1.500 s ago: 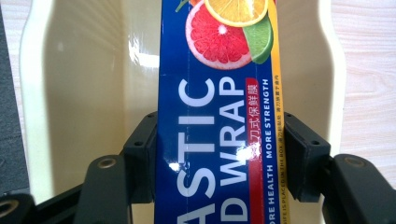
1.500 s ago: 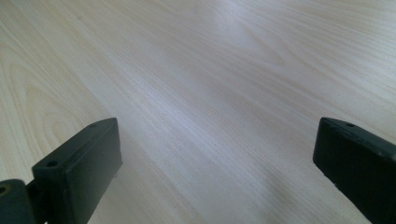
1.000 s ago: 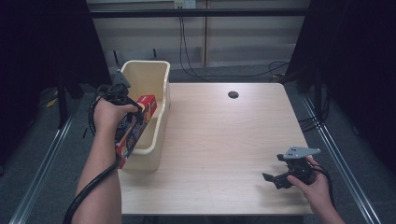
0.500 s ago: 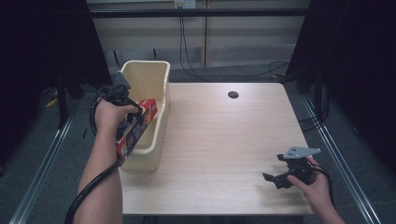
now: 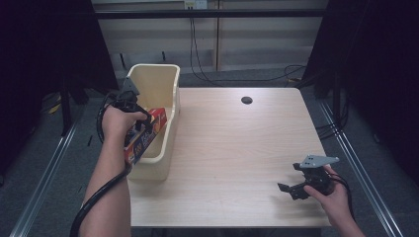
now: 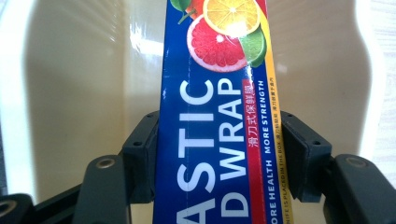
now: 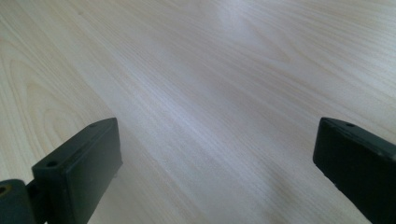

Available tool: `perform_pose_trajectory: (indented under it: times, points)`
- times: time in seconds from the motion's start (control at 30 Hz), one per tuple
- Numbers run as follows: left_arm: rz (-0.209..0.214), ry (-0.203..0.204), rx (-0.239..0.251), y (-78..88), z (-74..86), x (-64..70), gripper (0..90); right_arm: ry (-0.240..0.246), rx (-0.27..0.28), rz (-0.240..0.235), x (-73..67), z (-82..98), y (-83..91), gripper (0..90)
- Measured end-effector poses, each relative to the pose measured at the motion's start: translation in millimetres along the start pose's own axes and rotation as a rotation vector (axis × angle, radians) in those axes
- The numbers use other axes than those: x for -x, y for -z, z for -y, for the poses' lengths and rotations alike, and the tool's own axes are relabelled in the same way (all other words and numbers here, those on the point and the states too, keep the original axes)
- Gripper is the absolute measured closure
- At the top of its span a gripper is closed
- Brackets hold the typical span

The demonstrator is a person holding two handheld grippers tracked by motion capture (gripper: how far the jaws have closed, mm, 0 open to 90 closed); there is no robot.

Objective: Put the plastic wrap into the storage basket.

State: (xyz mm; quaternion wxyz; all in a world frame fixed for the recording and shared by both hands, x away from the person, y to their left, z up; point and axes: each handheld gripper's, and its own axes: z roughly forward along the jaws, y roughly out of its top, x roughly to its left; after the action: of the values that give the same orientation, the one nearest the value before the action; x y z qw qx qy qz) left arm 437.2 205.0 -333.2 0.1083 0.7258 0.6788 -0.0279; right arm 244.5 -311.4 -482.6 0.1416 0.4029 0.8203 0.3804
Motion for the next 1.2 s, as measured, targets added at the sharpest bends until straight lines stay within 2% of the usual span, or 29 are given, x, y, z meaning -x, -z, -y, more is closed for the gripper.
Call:
perform_pose_trajectory:
  times: [0.17, 0.2, 0.27, 0.4, 0.8, 0.87, 1.2]
  points:
    - [-0.019, 0.001, 0.007, 1.7, -1.0, -0.7, 38.6, -0.002, 0.000, -0.001, 0.2, -0.1, 0.6, 0.9]
    - [-0.009, 0.005, 0.020, 3.1, -0.9, -1.0, 38.1, -0.002, -0.001, 0.000, 0.3, 0.0, 0.5, 0.9]
    - [0.006, 0.021, 0.076, 10.9, -1.5, -0.6, 36.2, 0.003, -0.001, 0.002, 0.3, -0.1, 0.0, 0.9]
    - [0.008, 0.006, 0.096, 24.4, -1.4, 4.5, 36.4, 0.004, -0.002, -0.002, 0.1, -0.3, 0.0, 0.9]
    - [0.064, -0.084, 0.163, 39.6, 0.5, 26.8, 29.6, 0.005, 0.002, 0.004, -0.9, -0.7, 1.8, 0.9]
    - [0.073, -0.089, 0.171, 40.9, 0.8, 29.0, 28.7, 0.003, 0.001, 0.004, -0.8, -0.5, 2.1, 0.9]
    - [0.119, -0.145, 0.188, 44.3, 2.3, 47.2, 25.8, 0.007, 0.002, 0.005, -1.8, -0.4, 2.1, 0.9]
